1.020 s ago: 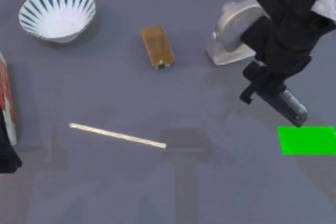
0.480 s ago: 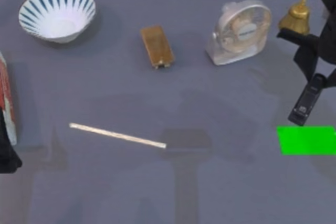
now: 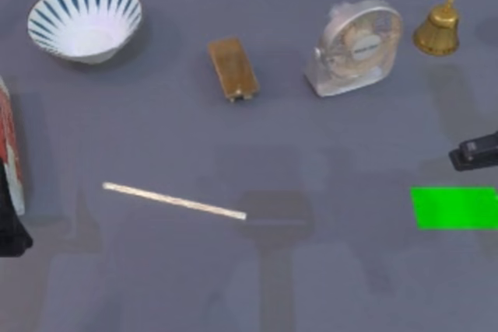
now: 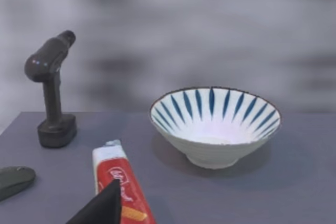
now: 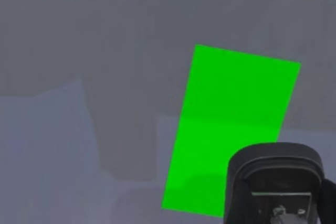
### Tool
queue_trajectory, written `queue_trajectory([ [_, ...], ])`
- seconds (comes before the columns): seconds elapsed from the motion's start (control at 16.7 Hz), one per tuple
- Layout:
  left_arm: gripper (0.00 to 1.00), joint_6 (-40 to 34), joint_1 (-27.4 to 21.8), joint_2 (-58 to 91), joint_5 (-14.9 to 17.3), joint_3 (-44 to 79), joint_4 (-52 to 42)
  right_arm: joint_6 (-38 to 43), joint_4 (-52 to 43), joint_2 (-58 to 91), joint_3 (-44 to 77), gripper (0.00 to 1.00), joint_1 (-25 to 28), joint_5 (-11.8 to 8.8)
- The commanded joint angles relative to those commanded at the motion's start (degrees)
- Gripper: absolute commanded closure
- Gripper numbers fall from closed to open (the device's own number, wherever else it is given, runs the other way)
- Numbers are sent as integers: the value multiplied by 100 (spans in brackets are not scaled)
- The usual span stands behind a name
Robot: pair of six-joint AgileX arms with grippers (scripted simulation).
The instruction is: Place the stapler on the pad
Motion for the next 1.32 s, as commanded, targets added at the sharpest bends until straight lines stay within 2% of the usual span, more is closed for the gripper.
queue_trajectory([
  [0.24,0,0,0,0,0,0,0,677,-107,-111,-90,100,-202,-137],
  [0.66,0,0,0,0,0,0,0,713,-6,-68,-148,100,-161,-138],
  [1.14,0,0,0,0,0,0,0,1026,1781,492,-1339,100,116,-139],
  [1.32,0,0,0,0,0,0,0,1084,2007,582,-1515,100,161,-145],
])
